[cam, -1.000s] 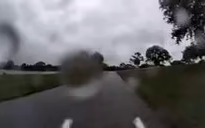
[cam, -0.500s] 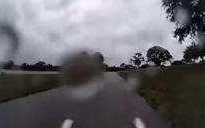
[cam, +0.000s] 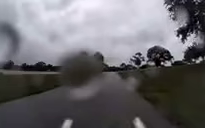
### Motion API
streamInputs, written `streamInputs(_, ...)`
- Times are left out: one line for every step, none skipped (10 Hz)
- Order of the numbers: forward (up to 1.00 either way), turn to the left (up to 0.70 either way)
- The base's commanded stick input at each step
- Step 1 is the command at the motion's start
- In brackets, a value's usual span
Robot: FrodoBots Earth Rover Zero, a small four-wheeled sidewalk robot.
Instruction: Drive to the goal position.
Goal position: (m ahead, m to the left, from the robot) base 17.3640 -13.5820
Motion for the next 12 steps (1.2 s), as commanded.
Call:
streamInputs(1.00,0.00)
streamInputs(1.00,0.00)
streamInputs(1.00,0.00)
streamInputs(1.00,-0.36)
streamInputs(1.00,-0.40)
streamInputs(1.00,-0.40)
streamInputs(1.00,-0.40)
streamInputs(1.00,-0.40)
streamInputs(1.00,-0.40)
streamInputs(1.00,-0.40)
streamInputs(1.00,-0.26)
streamInputs(1.00,-0.06)
